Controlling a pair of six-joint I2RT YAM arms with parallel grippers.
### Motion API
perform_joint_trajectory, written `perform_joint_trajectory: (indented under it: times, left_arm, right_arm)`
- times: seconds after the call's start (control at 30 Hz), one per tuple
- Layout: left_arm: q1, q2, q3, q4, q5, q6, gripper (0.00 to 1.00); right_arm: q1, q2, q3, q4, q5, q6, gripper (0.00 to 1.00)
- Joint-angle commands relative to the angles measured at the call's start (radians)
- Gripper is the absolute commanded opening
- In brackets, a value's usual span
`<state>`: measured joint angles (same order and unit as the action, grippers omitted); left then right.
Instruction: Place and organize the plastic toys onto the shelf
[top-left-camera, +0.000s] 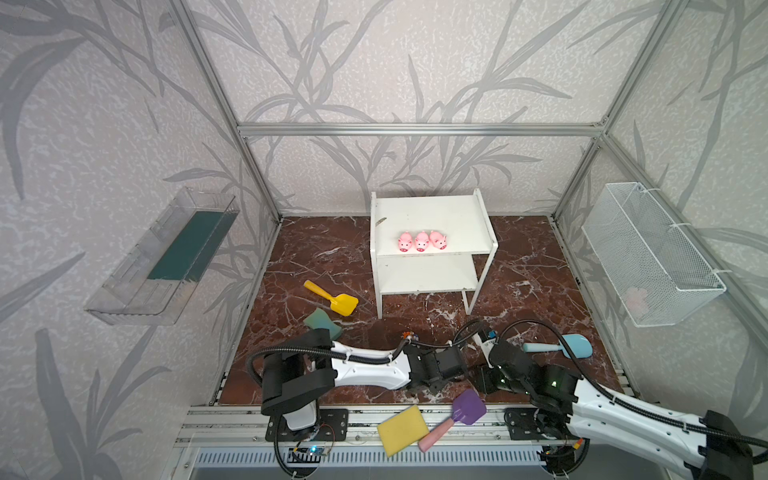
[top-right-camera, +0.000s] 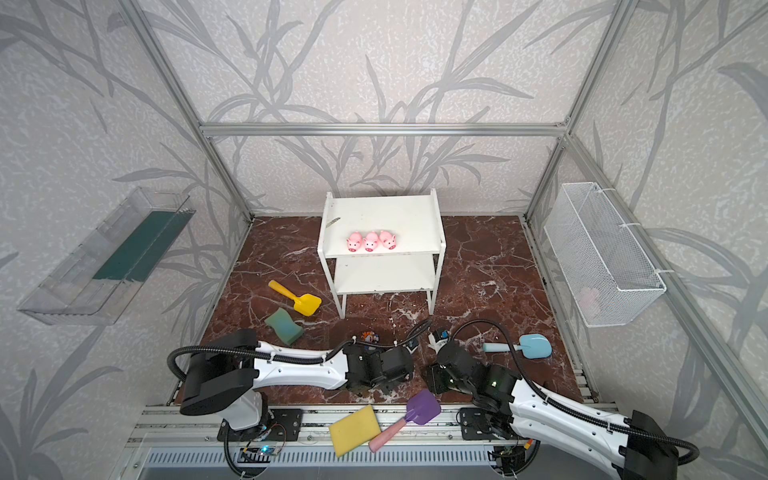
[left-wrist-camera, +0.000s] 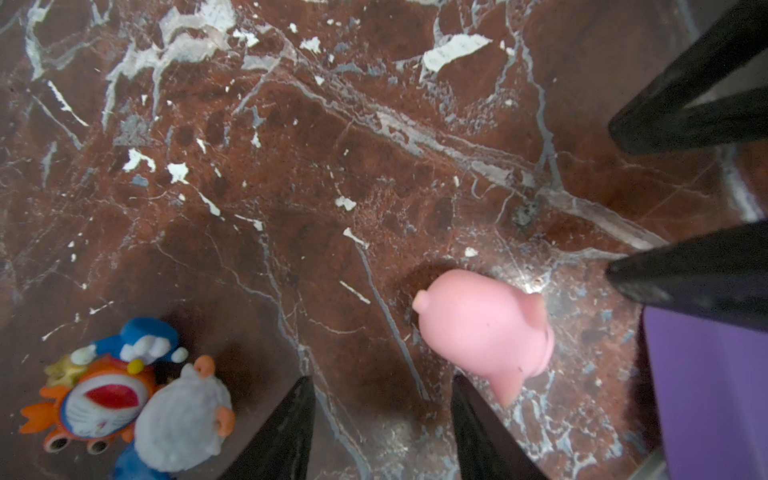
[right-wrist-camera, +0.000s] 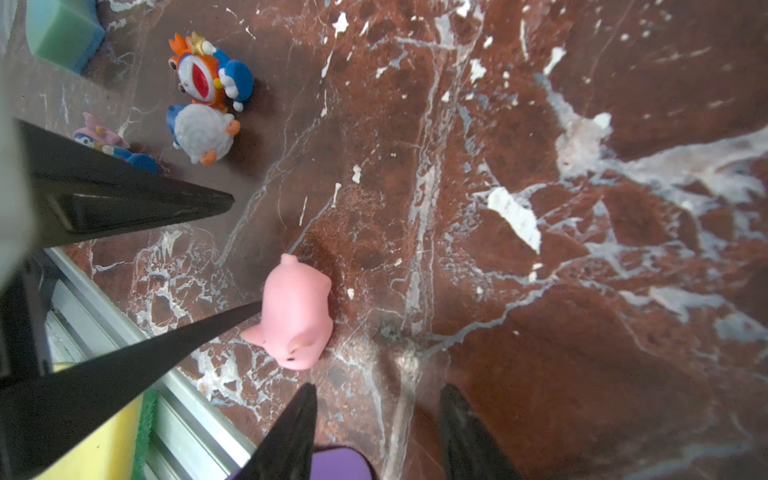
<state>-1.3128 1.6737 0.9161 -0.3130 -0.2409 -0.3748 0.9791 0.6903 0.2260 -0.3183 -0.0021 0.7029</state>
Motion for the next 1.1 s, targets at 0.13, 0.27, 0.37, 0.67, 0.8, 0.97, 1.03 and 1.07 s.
perform_joint_trajectory:
  times: [0.13,0.27,0.37,0.67,0.8,0.97,1.03,1.07]
  left_arm:
    - [0.006,-0.144,0.003,-0.155,0.017,-0.018,0.61]
    - [0.005,-0.279,-0.042,-0.225,0.061,-0.032,0.71]
    - [0.007,-0.39,-0.066,-0.276,0.081,-0.033,0.8]
    - [0.017,-0.65,-0.1,-0.328,0.128,0.008,0.94]
    - [0.023,-0.692,-0.119,-0.331,0.119,0.017,0.95]
    - [0.03,-0.719,-0.133,-0.331,0.116,0.021,0.95]
    - [0.032,-0.726,-0.137,-0.33,0.115,0.025,0.95]
    - [0.033,-0.728,-0.139,-0.329,0.114,0.027,0.95]
  right_arm:
    - [0.089,0.094,0.028,0.07,0.032,-0.028,0.62]
    - [0.12,0.158,0.055,0.086,0.062,-0.026,0.68]
    - [0.138,0.211,0.076,0.114,0.075,-0.029,0.7]
    - [0.191,0.449,0.207,0.129,0.129,-0.044,0.7]
    - [0.202,0.524,0.262,0.089,0.165,-0.026,0.66]
    - [0.21,0.558,0.292,0.048,0.189,-0.012,0.54]
    - [0.215,0.566,0.306,0.027,0.196,-0.016,0.52]
    - [0.222,0.569,0.315,0.011,0.202,-0.016,0.52]
